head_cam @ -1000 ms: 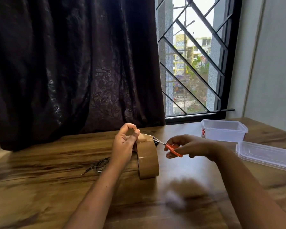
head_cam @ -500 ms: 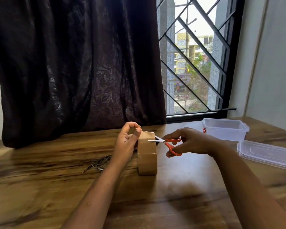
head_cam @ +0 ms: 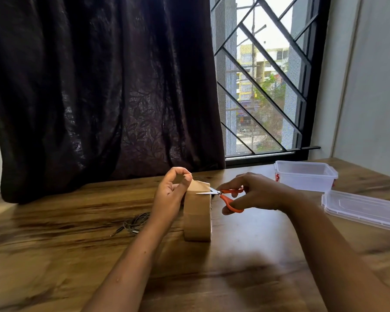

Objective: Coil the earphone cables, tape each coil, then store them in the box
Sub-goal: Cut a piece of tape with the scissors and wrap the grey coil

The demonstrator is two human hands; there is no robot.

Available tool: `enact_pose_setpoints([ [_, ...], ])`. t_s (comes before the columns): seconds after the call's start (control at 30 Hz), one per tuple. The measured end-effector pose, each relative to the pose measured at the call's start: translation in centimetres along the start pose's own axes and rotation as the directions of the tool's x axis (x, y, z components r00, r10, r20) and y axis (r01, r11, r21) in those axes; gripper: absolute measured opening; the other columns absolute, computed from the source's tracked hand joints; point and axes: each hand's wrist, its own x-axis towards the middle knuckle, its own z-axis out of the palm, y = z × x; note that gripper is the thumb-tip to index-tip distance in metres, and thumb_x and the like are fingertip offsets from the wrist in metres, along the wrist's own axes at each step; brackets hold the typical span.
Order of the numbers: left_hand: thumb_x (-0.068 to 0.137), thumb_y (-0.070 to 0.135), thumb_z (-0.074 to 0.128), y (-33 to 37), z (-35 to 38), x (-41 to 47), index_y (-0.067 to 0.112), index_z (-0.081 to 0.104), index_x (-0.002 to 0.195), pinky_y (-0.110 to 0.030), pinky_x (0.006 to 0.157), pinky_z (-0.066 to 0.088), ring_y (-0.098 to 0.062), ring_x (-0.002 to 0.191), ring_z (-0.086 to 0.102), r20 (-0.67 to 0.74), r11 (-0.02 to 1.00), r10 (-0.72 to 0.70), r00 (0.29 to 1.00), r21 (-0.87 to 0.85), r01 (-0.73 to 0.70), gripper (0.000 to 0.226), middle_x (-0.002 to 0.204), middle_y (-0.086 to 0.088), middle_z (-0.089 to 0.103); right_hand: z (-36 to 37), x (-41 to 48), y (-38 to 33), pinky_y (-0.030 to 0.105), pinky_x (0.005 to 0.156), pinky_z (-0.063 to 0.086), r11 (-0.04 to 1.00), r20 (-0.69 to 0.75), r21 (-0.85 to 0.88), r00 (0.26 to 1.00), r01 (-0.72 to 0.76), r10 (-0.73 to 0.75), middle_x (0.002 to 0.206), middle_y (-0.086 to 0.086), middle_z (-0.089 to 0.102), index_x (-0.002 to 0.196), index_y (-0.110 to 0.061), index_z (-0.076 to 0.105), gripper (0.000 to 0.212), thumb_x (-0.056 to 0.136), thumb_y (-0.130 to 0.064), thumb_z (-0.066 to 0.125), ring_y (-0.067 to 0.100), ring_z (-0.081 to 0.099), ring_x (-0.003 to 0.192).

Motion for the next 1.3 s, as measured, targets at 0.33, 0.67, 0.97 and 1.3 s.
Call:
enact_pose_setpoints([
  [0.33,0.092,0.031,0.052,0.26,0.16,-0.15,0.018,0.058,0.097,-0.020,0.045,0.043,-0.005,0.053,0.058,-0.006,0.999,-0.012,1.000,0.029,0.012,0.014,0.063,0.002,0.063,0.30,0.15,-0.40,0.018,0.069,0.043,0.999,-0.008,-0.012,0.999,0.039,-0.040,0.069,-0.036,0.058,0.102,-0.043,0.071,0.028,0.075,-0.039,0.077,-0.003,0.053,0.075],
  [0.67,0.094,0.026,0.051,0.38,0.34,-0.17,0.010,0.059,0.089,-0.018,0.046,0.043,-0.006,0.052,0.057,0.009,1.000,0.009,1.000,-0.003,-0.009,0.019,0.062,0.001,0.065,0.06,-0.06,-0.47,0.007,0.053,0.036,0.993,-0.046,-0.079,0.995,0.089,-0.093,0.055,-0.035,0.055,0.103,-0.030,0.074,0.030,0.073,-0.032,0.080,-0.010,0.050,0.059],
  [0.97,0.095,0.026,0.051,0.11,0.50,0.03,0.018,0.060,0.073,-0.020,0.052,0.042,-0.007,0.060,0.056,0.007,0.998,0.056,0.998,0.023,-0.056,0.025,0.070,-0.003,0.066,-0.22,-0.16,-0.83,0.003,0.053,0.037,0.984,-0.021,-0.127,0.992,0.124,-0.127,0.064,-0.027,0.056,0.108,-0.020,0.074,0.030,0.078,-0.020,0.077,-0.015,0.050,0.061],
  [1.3,0.095,0.029,0.050,-0.10,0.55,0.08,0.014,0.058,0.074,-0.025,0.053,0.037,-0.006,0.057,0.048,-0.022,0.993,0.086,0.996,0.080,-0.084,0.027,0.062,0.004,0.055,-0.23,-0.01,-0.65,0.003,0.053,0.036,0.981,-0.038,-0.154,0.992,0.115,-0.122,0.068,-0.030,0.052,0.110,-0.020,0.072,0.031,0.079,-0.016,0.076,-0.018,0.048,0.062],
])
